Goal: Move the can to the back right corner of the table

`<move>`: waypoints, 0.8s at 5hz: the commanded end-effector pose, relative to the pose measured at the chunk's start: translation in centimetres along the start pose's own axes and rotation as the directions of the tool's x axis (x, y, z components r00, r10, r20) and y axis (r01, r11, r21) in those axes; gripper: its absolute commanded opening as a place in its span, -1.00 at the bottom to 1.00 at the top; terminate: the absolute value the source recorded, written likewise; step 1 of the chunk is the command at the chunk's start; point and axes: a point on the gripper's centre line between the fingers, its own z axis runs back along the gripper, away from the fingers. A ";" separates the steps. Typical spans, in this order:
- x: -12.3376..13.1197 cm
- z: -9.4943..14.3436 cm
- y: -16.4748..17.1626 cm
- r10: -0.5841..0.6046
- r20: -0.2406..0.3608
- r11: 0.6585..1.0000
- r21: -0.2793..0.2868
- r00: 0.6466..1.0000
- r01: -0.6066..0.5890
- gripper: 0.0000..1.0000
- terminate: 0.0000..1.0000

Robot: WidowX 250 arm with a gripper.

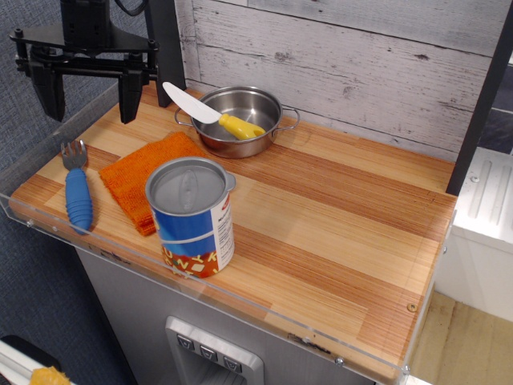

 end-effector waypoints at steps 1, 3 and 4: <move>0.0 0.0 0.0 0.000 0.000 1.000 0.000 1.000 0.000 1.00 -1.00; -2.0 -0.9 3.0 -0.393 0.049 0.918 0.083 0.918 0.389 1.00 -1.00; -3.7 -2.0 3.1 -0.605 0.079 0.796 0.044 0.793 0.603 1.00 -1.00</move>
